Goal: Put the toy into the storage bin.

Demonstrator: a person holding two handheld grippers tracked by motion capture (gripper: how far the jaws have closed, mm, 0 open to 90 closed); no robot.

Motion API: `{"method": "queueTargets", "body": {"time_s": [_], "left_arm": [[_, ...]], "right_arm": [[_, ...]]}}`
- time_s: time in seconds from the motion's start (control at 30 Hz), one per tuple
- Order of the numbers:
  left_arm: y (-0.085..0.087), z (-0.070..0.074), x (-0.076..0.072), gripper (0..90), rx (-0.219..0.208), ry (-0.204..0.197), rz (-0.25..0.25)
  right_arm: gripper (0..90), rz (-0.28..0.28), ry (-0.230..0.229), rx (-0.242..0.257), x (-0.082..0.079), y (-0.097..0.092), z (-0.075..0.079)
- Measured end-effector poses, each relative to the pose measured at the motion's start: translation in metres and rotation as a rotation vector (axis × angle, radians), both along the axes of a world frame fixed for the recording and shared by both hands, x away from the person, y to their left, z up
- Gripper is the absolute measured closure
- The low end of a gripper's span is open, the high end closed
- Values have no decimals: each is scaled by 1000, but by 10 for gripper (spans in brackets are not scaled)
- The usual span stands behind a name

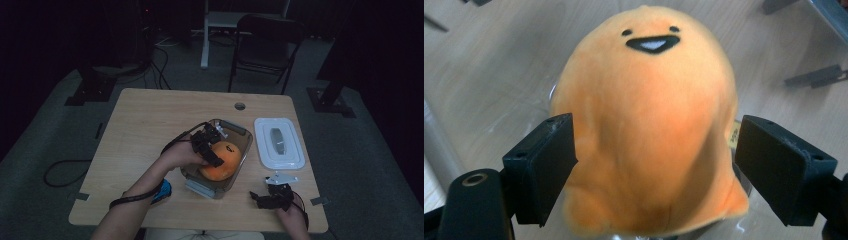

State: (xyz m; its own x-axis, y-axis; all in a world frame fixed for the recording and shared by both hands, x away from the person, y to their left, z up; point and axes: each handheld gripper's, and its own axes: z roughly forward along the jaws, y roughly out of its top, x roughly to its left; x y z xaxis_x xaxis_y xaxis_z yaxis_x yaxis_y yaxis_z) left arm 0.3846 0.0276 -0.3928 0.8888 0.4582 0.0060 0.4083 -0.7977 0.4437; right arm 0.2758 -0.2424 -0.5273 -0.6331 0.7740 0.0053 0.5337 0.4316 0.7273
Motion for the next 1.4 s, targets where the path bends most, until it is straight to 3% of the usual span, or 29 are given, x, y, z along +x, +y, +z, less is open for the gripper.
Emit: {"method": "queueTargets", "body": {"time_s": [0.6,0.9,1.4], "left_arm": [[46,27,-25,175,-89,-48,12],[73,30,-36,175,-101,-76,55],[117,21,-46,174,-108,-69,113]], "right_arm": [[140,-3,0,0,0,0,0],[140,-8,1,0,0,0,0],[140,-12,1,-1,0,0,0]]}}
